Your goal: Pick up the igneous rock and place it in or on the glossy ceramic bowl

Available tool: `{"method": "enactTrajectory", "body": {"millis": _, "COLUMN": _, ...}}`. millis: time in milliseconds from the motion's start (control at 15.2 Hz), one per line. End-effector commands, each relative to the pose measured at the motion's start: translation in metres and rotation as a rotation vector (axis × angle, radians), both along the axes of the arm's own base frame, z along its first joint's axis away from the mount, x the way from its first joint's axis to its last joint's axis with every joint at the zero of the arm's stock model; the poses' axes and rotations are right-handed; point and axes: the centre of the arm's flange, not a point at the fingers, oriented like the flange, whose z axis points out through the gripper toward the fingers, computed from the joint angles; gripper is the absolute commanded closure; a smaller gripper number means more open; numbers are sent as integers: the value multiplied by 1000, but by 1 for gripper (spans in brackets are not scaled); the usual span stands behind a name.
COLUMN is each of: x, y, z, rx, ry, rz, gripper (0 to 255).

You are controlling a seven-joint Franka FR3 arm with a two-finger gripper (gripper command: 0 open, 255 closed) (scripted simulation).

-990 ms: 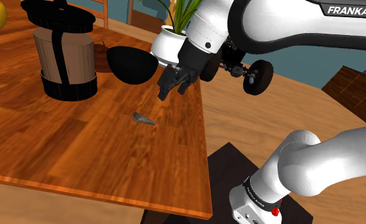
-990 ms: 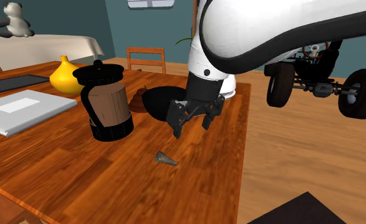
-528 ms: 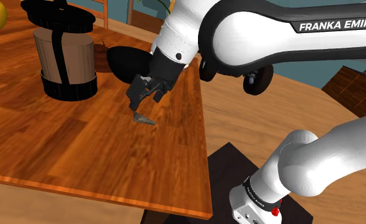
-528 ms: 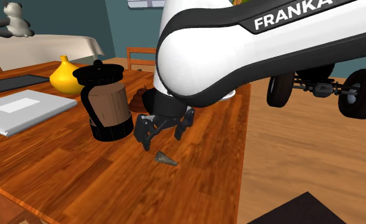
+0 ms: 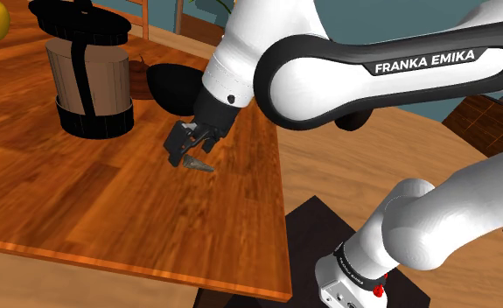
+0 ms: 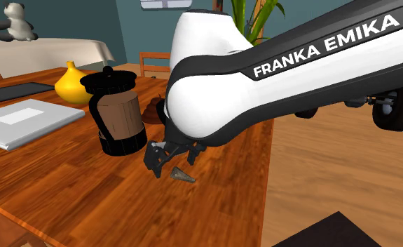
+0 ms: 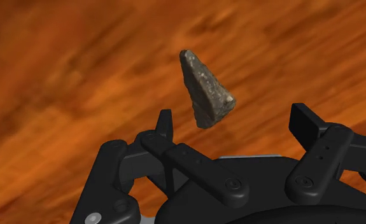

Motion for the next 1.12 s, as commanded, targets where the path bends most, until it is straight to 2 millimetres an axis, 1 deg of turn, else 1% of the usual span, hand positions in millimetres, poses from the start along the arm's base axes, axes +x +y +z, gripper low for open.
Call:
{"method": "enactTrajectory", "body": {"millis": 0, "x": 0, "y": 1, "z": -1, "rx": 0, "ry": 0, "rz": 0, "gripper": 0}}
{"method": "enactTrajectory", "body": {"millis": 330, "x": 0, "y": 1, "z": -1, "rx": 0, "ry": 0, "rz": 0, "gripper": 0}}
{"method": "enactTrajectory", "body": {"millis": 396, "x": 0, "y": 1, "z": -1, "rx": 0, "ry": 0, "rz": 0, "gripper": 255}}
{"method": "enactTrajectory", "body": {"millis": 990, "x": 0, "y": 1, "z": -1, "rx": 0, "ry": 0, "rz": 0, "gripper": 255}}
{"method": "enactTrajectory", "body": {"millis": 1056, "x": 0, "y": 1, "z": 4, "rx": 0, "ry": 0, "rz": 0, "gripper": 255}}
